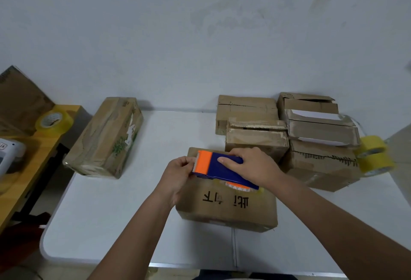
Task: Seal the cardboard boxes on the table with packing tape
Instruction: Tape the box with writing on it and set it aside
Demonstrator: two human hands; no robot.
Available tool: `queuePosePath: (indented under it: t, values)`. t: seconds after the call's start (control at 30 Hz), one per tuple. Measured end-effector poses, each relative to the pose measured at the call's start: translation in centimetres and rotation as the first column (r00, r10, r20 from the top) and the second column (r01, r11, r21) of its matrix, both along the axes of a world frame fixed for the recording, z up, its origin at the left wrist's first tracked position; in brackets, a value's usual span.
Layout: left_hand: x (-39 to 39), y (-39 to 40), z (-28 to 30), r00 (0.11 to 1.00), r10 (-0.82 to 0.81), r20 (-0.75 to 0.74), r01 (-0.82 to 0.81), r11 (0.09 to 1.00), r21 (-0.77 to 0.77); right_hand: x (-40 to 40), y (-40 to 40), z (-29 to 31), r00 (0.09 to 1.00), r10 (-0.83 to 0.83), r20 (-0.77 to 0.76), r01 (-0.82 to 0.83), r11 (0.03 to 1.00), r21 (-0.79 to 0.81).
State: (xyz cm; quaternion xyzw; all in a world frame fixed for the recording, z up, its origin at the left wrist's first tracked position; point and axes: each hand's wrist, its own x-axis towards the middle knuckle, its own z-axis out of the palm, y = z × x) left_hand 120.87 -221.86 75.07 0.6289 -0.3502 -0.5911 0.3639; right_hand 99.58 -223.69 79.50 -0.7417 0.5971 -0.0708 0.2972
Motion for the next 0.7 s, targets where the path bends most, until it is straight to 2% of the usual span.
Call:
queuePosePath:
  t: [0.07, 0.23, 0.4, 0.57, 0.7]
  values:
    - [0.0, 0.1, -0.1, 0.999, 0.042, 0.021, -0.041, 0.999, -0.035, -0.1, -0.4, 0.1, 1.000, 0.017, -0.015, -0.016, 1.000, 0.007]
    - [1.4, 0.3, -0.4, 0.987, 0.154, -0.038, -0.156, 0.986, -0.064, -0.7, -0.5, 0.7, 0.998, 0.051, -0.036, -0.050, 0.998, 0.026]
    - [6.0, 0.8, -1.8, 0.920, 0.387, -0.059, -0.389, 0.921, -0.025, -1.9, -0.4, 1.3, 0.989, 0.083, -0.118, -0.079, 0.996, 0.040]
    - [7.5, 1.4, -3.2, 0.926, 0.370, -0.074, -0.365, 0.928, 0.071, -2.2, -1.1, 0.8, 0.974, 0.071, -0.213, -0.078, 0.997, -0.024]
    - [7.1, 1.0, -4.2, 0.918, 0.393, -0.056, -0.388, 0.918, 0.085, -1.7, -1.3, 0.1, 0.971, 0.041, -0.237, -0.052, 0.998, -0.040]
